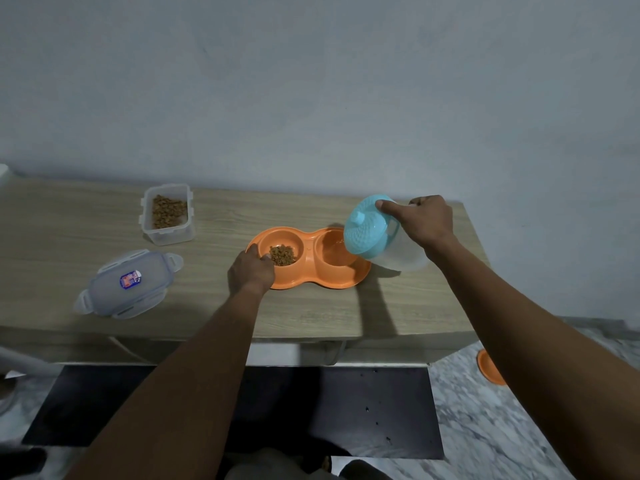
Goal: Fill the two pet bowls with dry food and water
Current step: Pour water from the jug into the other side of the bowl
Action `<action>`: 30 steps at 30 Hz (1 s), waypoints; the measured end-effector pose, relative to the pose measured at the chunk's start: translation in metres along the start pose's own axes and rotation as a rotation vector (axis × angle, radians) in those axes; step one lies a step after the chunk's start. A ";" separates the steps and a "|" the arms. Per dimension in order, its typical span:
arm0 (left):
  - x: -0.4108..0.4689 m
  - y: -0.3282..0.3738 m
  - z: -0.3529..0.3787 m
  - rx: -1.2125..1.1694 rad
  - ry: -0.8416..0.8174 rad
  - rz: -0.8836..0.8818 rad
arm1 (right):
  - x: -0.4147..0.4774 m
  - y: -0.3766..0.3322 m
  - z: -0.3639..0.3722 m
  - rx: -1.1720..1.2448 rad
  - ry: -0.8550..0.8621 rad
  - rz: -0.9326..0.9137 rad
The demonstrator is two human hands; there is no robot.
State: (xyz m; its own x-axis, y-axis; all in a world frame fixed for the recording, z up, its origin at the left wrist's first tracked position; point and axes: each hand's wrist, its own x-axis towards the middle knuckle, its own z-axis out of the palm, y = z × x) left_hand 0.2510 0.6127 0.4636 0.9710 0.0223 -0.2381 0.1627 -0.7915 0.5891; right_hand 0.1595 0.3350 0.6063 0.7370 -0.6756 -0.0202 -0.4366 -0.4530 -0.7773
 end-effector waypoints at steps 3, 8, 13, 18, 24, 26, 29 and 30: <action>0.000 0.000 0.000 0.002 -0.002 -0.001 | 0.001 0.001 0.000 -0.008 0.000 -0.007; -0.002 0.003 0.000 -0.002 0.005 -0.003 | 0.000 0.000 -0.001 -0.037 0.006 -0.025; -0.001 0.001 0.001 0.003 0.007 0.011 | 0.000 0.001 -0.003 -0.050 0.004 -0.030; -0.001 0.002 0.001 0.004 0.010 0.007 | -0.001 0.002 -0.003 -0.045 0.013 -0.026; 0.000 0.001 0.002 0.000 0.010 0.000 | -0.003 0.008 -0.003 -0.034 0.016 0.002; 0.001 0.000 0.003 0.014 0.012 0.003 | -0.004 0.009 -0.003 -0.037 0.021 0.012; 0.003 0.000 0.003 0.018 0.016 -0.001 | -0.004 0.010 -0.004 -0.038 0.030 0.019; 0.003 0.000 0.004 0.021 0.016 -0.002 | -0.003 0.010 -0.004 -0.041 0.033 0.020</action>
State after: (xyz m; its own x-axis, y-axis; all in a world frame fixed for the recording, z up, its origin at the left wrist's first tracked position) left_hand 0.2536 0.6102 0.4603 0.9734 0.0336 -0.2268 0.1611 -0.8039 0.5725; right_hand 0.1504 0.3303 0.6014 0.7108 -0.7032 -0.0147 -0.4723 -0.4617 -0.7508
